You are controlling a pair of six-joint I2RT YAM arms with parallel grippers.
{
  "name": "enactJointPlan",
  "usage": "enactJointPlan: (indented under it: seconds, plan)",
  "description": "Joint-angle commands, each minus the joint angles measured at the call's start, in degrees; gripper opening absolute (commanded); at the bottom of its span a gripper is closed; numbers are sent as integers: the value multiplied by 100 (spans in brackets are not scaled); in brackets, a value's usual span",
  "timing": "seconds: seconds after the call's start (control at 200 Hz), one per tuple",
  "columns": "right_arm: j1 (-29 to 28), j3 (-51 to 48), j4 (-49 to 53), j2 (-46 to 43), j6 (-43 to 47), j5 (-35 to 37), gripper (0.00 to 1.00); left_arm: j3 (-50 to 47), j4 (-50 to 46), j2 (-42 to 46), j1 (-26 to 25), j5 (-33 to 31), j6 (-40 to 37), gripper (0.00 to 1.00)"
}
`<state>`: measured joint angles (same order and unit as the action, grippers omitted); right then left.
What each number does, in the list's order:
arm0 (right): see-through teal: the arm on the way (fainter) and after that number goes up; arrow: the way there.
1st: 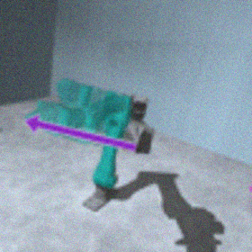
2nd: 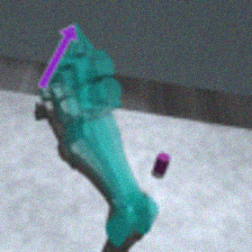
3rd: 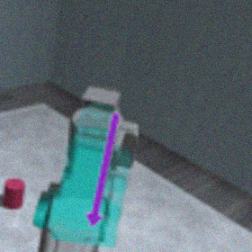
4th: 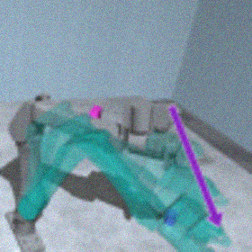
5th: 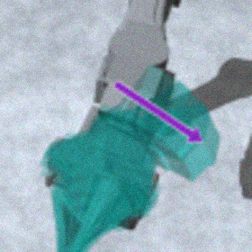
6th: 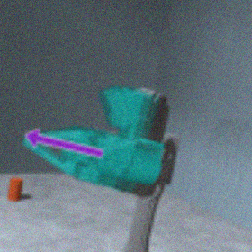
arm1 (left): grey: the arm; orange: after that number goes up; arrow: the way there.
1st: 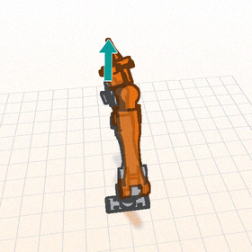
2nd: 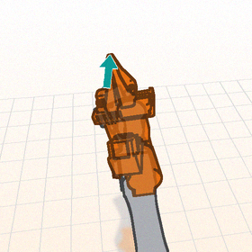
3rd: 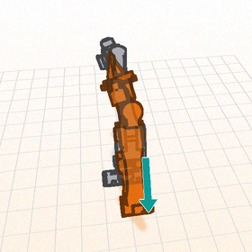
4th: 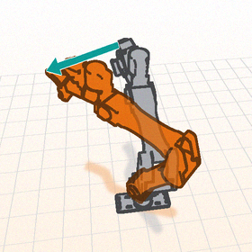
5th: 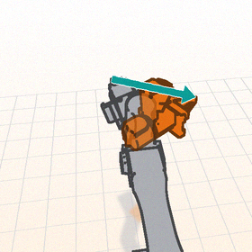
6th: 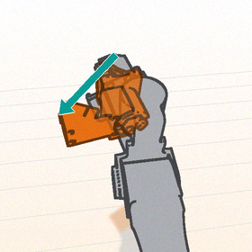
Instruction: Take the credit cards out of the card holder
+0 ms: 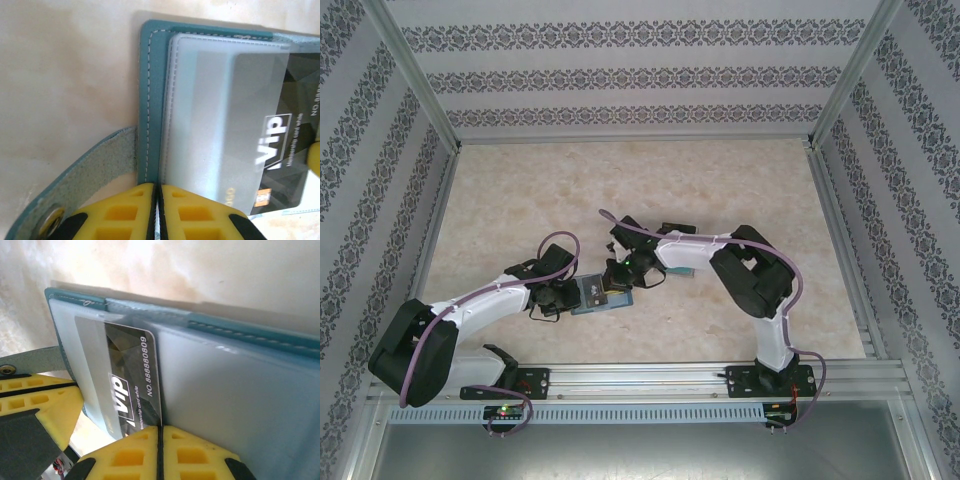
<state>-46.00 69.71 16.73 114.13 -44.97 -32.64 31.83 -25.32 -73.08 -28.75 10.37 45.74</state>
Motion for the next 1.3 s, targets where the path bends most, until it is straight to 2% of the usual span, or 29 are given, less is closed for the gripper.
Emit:
enactJointPlan:
  seconds: [0.0,0.415,0.974,1.299]
  plan:
    - [157,-217,240,-297,248,143,0,-65,-34,-124,20,30,69,10]
    - [312,-107,1071,-1081,1022,186,0,48,-43,-111,26,8,-3,10]
    - [-74,174,766,-547,728,152,0,19,-30,-78,21,20,-1,11]
    - [-111,198,555,-441,569,38,17,-22,-21,-48,25,30,23,11]
